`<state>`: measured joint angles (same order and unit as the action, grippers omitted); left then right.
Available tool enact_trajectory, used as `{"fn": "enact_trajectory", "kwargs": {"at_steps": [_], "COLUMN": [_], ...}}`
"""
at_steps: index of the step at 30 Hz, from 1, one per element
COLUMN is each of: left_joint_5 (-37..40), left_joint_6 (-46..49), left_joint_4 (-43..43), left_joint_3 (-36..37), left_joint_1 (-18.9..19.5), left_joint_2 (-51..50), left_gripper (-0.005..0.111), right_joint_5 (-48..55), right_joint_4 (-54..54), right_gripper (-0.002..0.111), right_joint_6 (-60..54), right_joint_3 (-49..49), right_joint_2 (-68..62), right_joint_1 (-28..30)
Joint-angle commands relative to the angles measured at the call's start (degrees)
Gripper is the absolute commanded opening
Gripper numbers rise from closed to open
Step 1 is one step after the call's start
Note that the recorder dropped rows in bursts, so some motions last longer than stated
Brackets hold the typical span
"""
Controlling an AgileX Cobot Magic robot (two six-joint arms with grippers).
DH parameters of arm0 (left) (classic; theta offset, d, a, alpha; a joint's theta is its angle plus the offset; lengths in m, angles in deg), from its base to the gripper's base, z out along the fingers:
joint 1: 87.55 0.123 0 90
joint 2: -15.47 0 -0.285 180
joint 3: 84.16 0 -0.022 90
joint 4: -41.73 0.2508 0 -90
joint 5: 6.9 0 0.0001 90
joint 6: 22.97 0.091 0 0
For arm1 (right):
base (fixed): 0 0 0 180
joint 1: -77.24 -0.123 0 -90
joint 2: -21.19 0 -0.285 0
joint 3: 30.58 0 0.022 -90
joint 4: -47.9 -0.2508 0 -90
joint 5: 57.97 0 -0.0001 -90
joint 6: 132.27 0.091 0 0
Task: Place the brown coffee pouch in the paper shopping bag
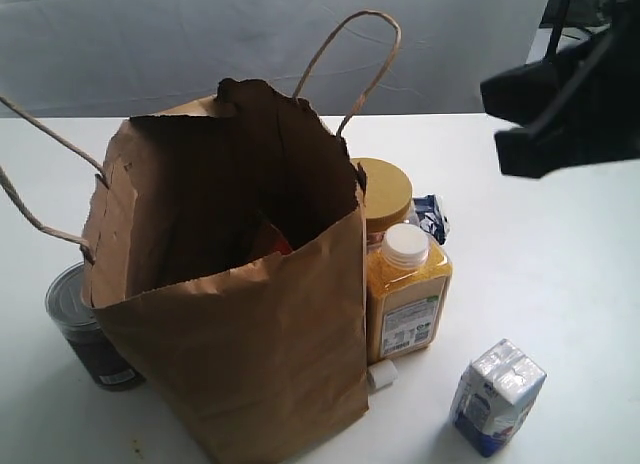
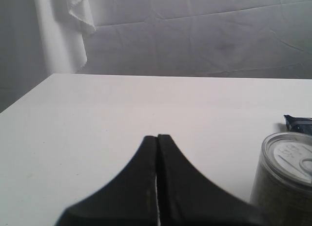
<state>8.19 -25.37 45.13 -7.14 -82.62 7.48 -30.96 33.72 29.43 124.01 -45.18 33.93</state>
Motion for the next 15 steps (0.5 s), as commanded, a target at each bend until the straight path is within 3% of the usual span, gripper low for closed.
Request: {"fn": "enact_trajectory", "kwargs": {"at_steps": [1,5,15], "left_joint_5": [-0.24,-0.24,-0.24], "left_joint_6": [-0.21,-0.21,-0.21], "left_joint_4": [0.26,0.26,0.26], "left_joint_3": [0.2,0.2,0.2], "left_joint_1": [0.21,0.21,0.21], "left_joint_2": [0.2,0.2,0.2], "left_gripper": [0.0,0.0,0.0], "right_joint_5": [-8.13,-14.6,-19.38], "right_joint_4": [3.74,3.74,9.99], "right_gripper": [0.0,0.0,0.0], "right_joint_6": [4.81,7.71,16.57], "right_joint_3": [-8.47,-17.92,-37.05], "right_joint_2": [5.09,12.05,28.63], "right_joint_1": [-0.03,2.97,19.68]}}
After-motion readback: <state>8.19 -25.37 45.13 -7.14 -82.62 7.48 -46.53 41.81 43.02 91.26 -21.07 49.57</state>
